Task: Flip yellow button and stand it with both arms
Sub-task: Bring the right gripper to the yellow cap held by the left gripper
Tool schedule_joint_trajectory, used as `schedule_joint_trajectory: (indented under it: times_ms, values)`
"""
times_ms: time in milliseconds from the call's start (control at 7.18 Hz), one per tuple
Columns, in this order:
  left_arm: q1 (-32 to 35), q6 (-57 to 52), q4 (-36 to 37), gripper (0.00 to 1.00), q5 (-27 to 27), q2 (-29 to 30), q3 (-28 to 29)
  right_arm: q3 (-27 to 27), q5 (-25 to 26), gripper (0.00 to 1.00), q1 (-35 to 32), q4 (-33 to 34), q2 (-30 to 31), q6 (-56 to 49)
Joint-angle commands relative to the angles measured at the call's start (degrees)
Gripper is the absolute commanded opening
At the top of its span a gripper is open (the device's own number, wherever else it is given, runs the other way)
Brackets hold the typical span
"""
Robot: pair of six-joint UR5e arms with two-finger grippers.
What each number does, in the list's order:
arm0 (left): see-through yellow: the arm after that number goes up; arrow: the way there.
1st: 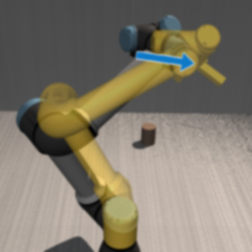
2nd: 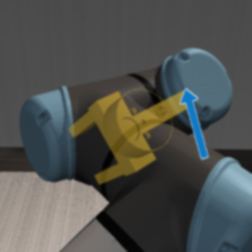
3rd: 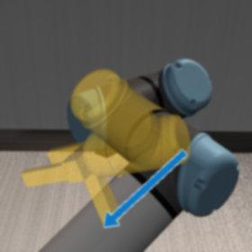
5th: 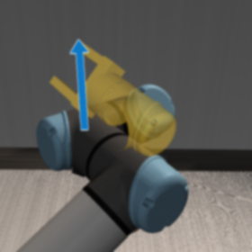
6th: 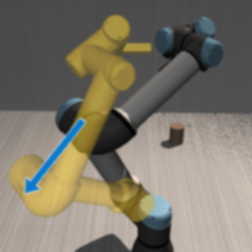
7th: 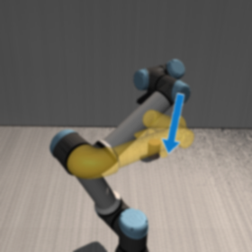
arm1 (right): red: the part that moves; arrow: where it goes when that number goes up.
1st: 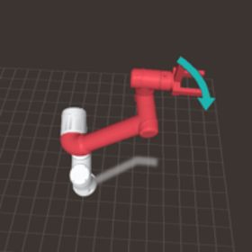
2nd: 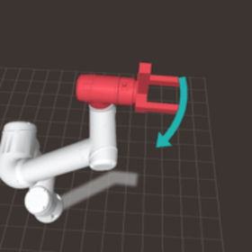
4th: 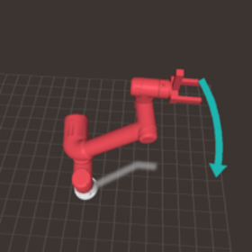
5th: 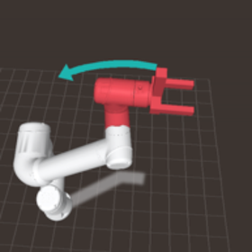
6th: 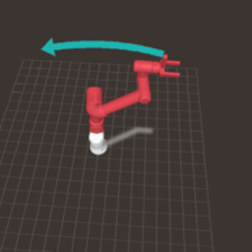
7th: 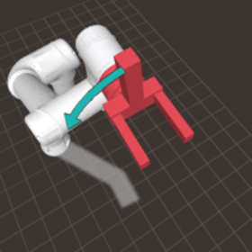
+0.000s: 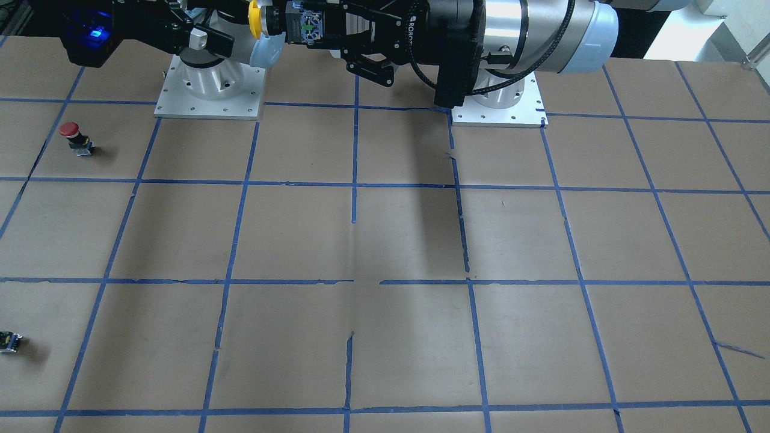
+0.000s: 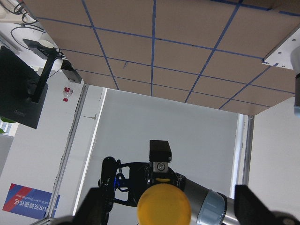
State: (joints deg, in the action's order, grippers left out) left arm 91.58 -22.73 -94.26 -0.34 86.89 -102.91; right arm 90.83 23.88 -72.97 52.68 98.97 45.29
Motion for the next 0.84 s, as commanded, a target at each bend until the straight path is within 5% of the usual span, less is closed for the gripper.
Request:
schedule_joint_trajectory:
  times_ms: [0,697]
  values:
    - [0.0,0.05,0.22,0.16,-0.01,-0.14,0.08,0.31,-2.0,0.99,-1.11,-0.39,0.26,2.08]
    - [0.0,0.05,0.48,0.16,-0.01,-0.93,-0.01,0.4,-2.17,0.95,-1.91,-0.65,1.22,2.96]
